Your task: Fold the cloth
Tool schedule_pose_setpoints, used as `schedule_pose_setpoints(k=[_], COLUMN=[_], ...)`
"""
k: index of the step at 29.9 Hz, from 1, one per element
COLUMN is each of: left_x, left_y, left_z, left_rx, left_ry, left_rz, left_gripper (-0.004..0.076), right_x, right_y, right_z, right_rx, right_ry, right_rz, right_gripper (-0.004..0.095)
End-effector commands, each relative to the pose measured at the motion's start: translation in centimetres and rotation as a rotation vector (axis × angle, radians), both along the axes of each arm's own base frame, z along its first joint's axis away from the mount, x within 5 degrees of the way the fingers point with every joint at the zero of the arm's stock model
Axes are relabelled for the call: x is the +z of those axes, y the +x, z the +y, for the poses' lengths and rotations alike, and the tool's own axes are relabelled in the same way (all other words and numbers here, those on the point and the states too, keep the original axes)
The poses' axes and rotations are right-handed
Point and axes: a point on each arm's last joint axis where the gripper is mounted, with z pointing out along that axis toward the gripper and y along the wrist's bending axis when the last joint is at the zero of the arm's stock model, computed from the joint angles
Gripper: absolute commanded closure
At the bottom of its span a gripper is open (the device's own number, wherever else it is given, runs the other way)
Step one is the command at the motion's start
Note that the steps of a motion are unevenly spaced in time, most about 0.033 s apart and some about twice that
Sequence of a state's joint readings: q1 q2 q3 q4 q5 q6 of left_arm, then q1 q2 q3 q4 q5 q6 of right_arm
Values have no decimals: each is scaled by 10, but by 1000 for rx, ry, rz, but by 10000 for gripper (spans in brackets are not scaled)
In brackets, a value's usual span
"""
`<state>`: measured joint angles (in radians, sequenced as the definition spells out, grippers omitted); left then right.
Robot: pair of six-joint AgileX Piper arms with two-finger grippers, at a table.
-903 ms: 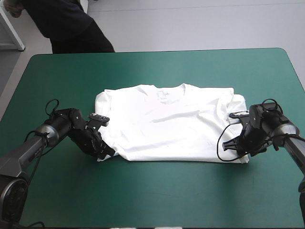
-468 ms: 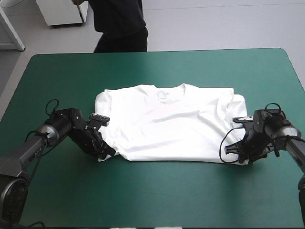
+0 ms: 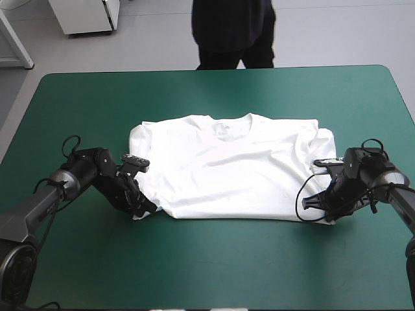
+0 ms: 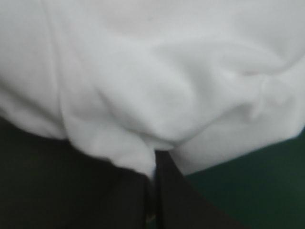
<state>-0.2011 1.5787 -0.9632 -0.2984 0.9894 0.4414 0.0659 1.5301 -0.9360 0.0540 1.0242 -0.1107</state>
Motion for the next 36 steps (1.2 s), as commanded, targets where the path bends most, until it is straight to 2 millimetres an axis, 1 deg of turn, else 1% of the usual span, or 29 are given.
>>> schedule_pose_setpoints(k=[1, 5, 7, 10, 13, 15, 18, 21, 23, 26, 31, 36], left_x=[30, 73, 96, 124, 149, 164, 180, 185, 185, 183, 175, 153], left_y=[-12, -22, -30, -42, -53, -58, -61, -55, -49, -33, -5, 27], left_z=[-2, 3, 5, 9, 14, 17, 21, 21, 21, 19, 17, 13], left_rx=[-18, -19, -26, -36, -28, -7, 3, 33, 40, 53, 64, 53], left_ry=[-9, -3, -4, -3, 9, 16, 31, 35, 33, 34, 58, 99], left_rz=[-23, -138, -183, -262, -338, -394, -459, -511, -550, -618, -714, -726], left_gripper=[746, 746, 746, 746, 746, 746, 746, 746, 746, 746, 746, 746], right_x=[34, 78, 101, 128, 150, 161, 173, 183, 184, 181, 167, 145], right_y=[-2, -4, -9, -18, -29, -35, -41, -40, -33, -18, 17, 61], right_z=[-6, -7, -7, -8, -8, -8, -8, -8, -7, -6, -4, -2], right_rx=[13, -1, -10, -13, -23, -32, -47, -51, -54, -55, -72, -73], right_ry=[-40, -48, -43, -34, -20, -9, 1, 7, 11, 15, 27, 28], right_rz=[-39, -160, -226, -306, -379, -421, -471, -536, -582, -628, -705, -712], right_gripper=[925, 925, 925, 925, 925, 925, 925, 925, 925, 925, 925, 925])
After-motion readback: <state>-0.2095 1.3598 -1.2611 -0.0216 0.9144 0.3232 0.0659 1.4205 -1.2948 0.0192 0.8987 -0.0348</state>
